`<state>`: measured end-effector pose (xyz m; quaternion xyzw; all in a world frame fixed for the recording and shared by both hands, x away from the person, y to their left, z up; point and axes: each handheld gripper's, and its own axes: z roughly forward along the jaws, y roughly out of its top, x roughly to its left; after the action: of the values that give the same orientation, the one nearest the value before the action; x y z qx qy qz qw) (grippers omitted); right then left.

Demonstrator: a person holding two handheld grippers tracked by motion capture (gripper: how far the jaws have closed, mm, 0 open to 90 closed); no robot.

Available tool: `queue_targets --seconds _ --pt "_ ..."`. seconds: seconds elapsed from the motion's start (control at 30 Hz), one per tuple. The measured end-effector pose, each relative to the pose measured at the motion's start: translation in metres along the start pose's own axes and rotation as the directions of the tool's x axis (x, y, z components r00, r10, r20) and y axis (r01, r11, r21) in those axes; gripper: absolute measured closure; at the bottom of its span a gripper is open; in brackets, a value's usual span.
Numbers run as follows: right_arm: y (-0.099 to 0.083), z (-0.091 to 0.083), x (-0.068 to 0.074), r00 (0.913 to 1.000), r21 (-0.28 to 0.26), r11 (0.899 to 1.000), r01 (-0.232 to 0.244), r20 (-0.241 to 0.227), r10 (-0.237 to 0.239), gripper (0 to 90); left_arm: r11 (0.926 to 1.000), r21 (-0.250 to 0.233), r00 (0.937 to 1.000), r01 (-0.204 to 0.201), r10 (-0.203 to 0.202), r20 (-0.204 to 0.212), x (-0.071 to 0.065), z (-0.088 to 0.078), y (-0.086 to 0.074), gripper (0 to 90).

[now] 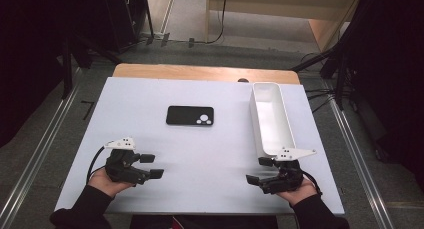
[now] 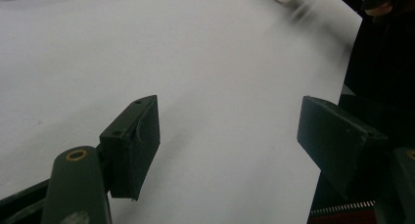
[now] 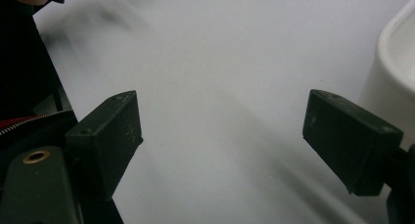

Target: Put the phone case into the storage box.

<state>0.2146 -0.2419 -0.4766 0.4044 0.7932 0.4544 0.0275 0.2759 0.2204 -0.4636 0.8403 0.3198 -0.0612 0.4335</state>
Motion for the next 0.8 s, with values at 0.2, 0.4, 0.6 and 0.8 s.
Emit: queue_targets --seconds 0.2,0.4,0.6,0.8 --pt "0.0 0.0 0.0 1.0 0.003 1.0 -0.003 0.001 0.003 13.0 1.0 -0.005 1.0 0.001 -0.001 -0.005 0.001 -0.001 0.0 23.4" --pt "0.0 0.001 -0.001 1.0 -0.002 1.0 -0.001 0.003 0.001 13.0 0.9995 -0.019 0.9983 0.024 -0.025 -0.054 0.005 -0.001 0.003 23.2" --pt "0.0 0.001 -0.001 1.0 0.003 1.0 0.002 0.005 -0.002 13.0 0.9987 -0.037 0.9938 0.035 -0.039 -0.104 0.01 -0.002 0.007 23.2" --pt "0.0 0.001 -0.001 1.0 -0.002 1.0 -0.005 -0.004 0.005 13.0 0.9967 -0.037 0.9907 0.072 -0.076 -0.113 0.019 -0.001 0.014 23.7"
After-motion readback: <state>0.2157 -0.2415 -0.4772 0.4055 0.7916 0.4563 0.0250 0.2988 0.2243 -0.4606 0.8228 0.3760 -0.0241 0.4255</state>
